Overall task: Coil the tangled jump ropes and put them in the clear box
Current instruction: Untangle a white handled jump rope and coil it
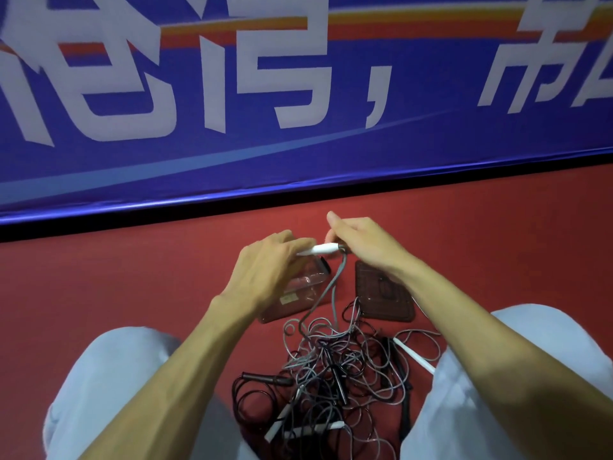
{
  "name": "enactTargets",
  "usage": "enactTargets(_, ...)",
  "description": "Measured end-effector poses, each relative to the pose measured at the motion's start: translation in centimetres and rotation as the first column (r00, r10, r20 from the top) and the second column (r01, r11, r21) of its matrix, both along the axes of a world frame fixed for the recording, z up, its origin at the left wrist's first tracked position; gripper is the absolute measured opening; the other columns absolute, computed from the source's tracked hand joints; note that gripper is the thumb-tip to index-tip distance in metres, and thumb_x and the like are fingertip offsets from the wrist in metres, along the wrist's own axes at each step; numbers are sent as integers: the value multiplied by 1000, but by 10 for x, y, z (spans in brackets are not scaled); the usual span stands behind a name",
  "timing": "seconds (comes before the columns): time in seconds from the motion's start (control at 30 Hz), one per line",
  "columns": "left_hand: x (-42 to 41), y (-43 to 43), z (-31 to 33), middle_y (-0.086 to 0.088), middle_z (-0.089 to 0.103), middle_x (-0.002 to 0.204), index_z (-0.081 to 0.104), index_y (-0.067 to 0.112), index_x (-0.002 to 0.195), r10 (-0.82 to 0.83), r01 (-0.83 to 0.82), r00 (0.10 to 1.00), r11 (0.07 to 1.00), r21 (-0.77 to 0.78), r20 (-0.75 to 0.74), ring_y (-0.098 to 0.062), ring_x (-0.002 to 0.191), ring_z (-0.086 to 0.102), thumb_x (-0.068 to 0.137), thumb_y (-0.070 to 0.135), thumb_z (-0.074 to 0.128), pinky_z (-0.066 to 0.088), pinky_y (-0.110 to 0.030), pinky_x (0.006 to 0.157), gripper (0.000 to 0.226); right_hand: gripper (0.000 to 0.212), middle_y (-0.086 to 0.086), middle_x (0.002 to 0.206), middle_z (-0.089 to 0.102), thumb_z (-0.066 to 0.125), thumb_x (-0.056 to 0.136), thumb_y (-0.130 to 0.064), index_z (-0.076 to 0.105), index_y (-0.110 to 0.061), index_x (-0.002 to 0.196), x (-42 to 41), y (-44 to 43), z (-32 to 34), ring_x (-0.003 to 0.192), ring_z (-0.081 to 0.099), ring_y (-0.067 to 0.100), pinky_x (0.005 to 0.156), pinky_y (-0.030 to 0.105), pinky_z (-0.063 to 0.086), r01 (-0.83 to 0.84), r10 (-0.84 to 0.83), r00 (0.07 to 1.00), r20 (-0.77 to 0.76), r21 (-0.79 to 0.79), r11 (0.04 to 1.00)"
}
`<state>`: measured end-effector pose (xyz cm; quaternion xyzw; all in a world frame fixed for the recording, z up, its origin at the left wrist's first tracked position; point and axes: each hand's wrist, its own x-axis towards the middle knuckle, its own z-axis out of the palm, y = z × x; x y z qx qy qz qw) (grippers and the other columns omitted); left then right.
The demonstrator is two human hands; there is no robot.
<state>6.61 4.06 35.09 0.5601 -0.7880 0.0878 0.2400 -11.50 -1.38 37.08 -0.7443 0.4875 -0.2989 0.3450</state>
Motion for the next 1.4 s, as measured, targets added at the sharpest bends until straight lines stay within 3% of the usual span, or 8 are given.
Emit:
enactTargets(0.17, 2, 1, 1, 4, 55, 89, 62, 34, 112, 20, -21, 999, 998, -52, -29, -21, 78, 54, 94, 35, 55, 34, -31, 57, 18, 46, 1, 51, 53, 53, 94, -48, 49, -15, 62, -5, 5, 2, 55, 61, 22, 68, 35, 52, -93, 53, 986, 159, 255, 962)
enactTargets(0.37, -18, -2, -4, 4, 48, 77, 61, 22, 93, -58, 114, 935, 983, 142, -349, -11, 68, 47, 91, 19, 58, 36, -35, 63, 5, 38, -2, 45, 37, 63, 92, -29, 64, 5, 76, -2, 4, 6, 39, 48, 13, 43, 24, 38, -38, -28, 914, 404, 154, 987)
enactTargets(0.6, -39, 1, -14, 2, 52, 64, 46, 13, 91, 8, 372, 769, 808, 457, -639, -8, 46, 46, 95, 21, 58, 39, -21, 46, 15, 32, -2, 35, 39, 67, 84, -8, 52, -4, 56, -3, 0, 9, 31, 39, 10, 39, 20, 35, 198, -306, 656, 689, 234, 952)
enactTargets(0.8, -45, -6, -11, 6, 49, 56, 49, 19, 67, 105, 53, 857, 956, 289, -504, -6, 49, 39, 91, 31, 61, 34, -19, 50, 30, 35, -2, 35, 43, 66, 84, -11, 51, -10, 53, -5, 0, 7, 33, 44, 12, 37, 19, 31, 323, -388, 574, 721, 237, 916)
enactTargets(0.97, -39, -9, -5, 7, 44, 50, 52, 17, 64, 187, -51, 821, 965, 257, -540, -8, 43, 38, 93, 32, 59, 32, -21, 45, 34, 48, 5, 45, 46, 52, 97, -36, 46, -12, 56, -3, 6, 11, 41, 50, 22, 40, 22, 36, 219, -244, 723, 646, 121, 968)
enactTargets(1.17, -21, -16, 3, 5, 40, 43, 53, 15, 63, 252, 74, 308, 955, 287, -917, -11, 36, 30, 92, 43, 60, 24, -21, 40, 41, 28, 5, 51, 58, 54, 98, -26, 48, -14, 73, 8, 8, -7, 57, 65, 28, 51, 30, 51, -141, 126, 965, 228, 47, 989)
enactTargets(1.3, -19, -11, 8, -2, 30, 41, 68, 6, 83, 270, 153, 143, 945, 290, -952, -9, 33, 21, 95, 42, 56, 21, -17, 37, 41, 21, 6, 62, 67, 54, 98, -22, 51, -20, 77, 13, 1, -17, 57, 66, 11, 60, 30, 49, -205, 208, 977, 55, -45, 978)
enactTargets(1.4, -13, -14, 14, -20, 59, 71, 57, 10, 85, 198, 187, -112, 967, 175, -974, -10, 38, 21, 98, 36, 54, 25, -19, 39, 30, 24, -5, 60, 66, 50, 99, -25, 56, -19, 77, 13, 1, -24, 64, 66, 8, 69, 29, 47, -296, 289, 938, -190, -8, 955)
